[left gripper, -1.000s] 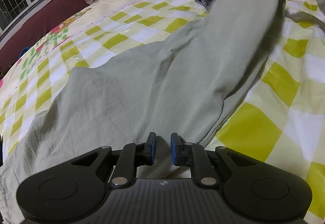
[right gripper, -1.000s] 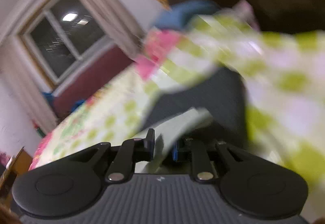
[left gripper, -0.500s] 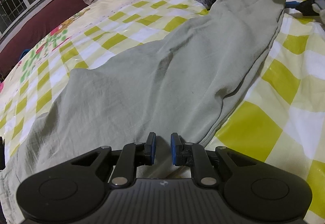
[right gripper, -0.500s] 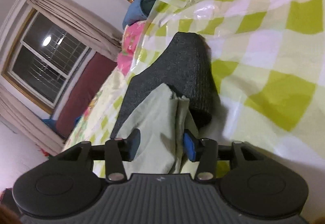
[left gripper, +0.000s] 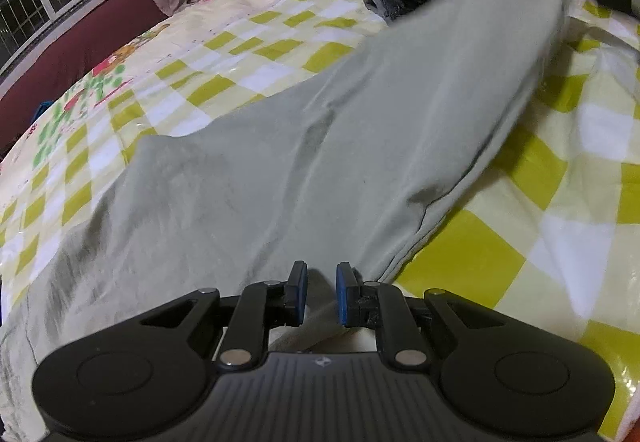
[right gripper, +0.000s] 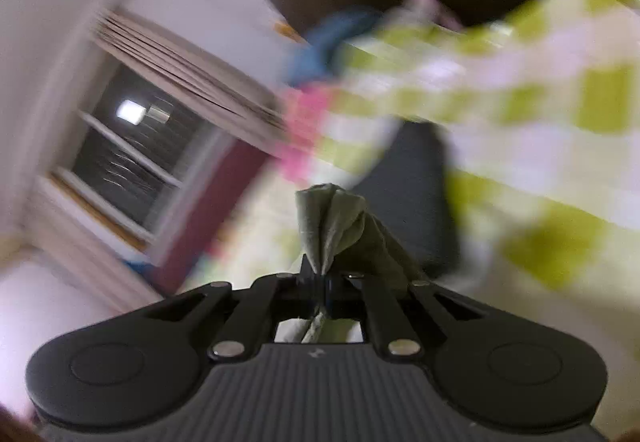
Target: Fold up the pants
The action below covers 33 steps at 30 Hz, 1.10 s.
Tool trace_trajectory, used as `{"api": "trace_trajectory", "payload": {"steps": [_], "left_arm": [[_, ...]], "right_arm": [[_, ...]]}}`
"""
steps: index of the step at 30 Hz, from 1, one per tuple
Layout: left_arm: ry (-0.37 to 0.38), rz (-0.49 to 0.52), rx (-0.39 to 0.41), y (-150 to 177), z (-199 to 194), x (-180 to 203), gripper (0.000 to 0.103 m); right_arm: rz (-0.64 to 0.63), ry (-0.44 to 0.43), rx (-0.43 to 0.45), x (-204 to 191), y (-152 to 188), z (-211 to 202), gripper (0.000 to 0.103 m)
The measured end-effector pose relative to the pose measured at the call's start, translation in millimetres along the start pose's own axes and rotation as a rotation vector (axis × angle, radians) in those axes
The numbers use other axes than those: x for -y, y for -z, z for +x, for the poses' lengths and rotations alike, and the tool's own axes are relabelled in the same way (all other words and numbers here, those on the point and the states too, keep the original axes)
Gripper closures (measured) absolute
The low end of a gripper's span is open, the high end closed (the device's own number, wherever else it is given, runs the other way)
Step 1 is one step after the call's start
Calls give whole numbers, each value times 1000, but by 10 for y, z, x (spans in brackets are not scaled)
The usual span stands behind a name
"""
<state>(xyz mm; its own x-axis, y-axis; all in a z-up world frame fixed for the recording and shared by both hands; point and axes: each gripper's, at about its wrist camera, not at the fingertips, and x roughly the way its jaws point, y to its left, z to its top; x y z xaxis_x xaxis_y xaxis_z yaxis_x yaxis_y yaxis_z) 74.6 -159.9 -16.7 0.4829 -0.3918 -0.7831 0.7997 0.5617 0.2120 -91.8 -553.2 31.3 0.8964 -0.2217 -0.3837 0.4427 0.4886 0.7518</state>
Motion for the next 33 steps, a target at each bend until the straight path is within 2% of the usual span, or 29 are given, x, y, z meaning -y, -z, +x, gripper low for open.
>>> {"api": "trace_trajectory", "payload": {"steps": [1,2,3,6,8,9,10,11,13,16,18,20,23,24,25,27,29,31,32,33], "left_arm": [[4,-8,0,-4,-9,-14,73],[9,-10,-3,-10,-25,-26,73],[12,-7,-3,-15,-47,-37,73],[13,19,-4,-6,-80,-39,72],[13,20,-8,-9,-66,-37,72],[11,15,-7,-11,-53,-36,72],[9,9,-6,-17,-41,-33,72],[8,0,-4,-20,-31,-30,72],[7,-8,-2,-24,-33,-23,72],[15,-1,5,-12,-58,-41,72],[16,-1,0,-3,-60,-57,72],[15,-11,-2,0,-60,-70,72],[13,-21,5,4,-74,-56,72],[15,-23,13,5,-78,-47,72],[14,-23,13,4,-69,-37,72],[13,-21,15,16,-41,-22,72],[12,-18,18,23,-25,-8,73],[14,-18,18,15,-31,-11,73],[17,-18,15,7,-33,-12,72],[17,-12,10,-1,-28,-7,72]], "right_arm": [[16,102,-59,142,44,133,97],[51,161,-121,279,86,244,97],[98,173,-140,393,131,285,97],[191,94,-78,470,161,207,85],[197,47,-85,436,140,250,59],[176,36,-93,408,121,298,57],[144,52,-100,366,95,353,58],[124,73,-98,321,79,396,67],[154,98,-111,311,79,490,95],[224,-17,-120,191,37,420,96],[175,-95,-111,-85,-41,360,96],[121,-219,-96,-464,-163,291,96],[-5,-412,-31,-1013,-303,51,96],[-60,-441,-9,-1120,-311,-44,96],[-111,-431,8,-1170,-303,-104,96],[-145,-323,9,-1051,-255,-94,96],[-79,-142,-39,-665,-240,134,96],[-13,91,-72,-199,-201,370,96],[36,151,-94,-5,-166,438,96],[94,164,-111,163,-108,478,96]]}}
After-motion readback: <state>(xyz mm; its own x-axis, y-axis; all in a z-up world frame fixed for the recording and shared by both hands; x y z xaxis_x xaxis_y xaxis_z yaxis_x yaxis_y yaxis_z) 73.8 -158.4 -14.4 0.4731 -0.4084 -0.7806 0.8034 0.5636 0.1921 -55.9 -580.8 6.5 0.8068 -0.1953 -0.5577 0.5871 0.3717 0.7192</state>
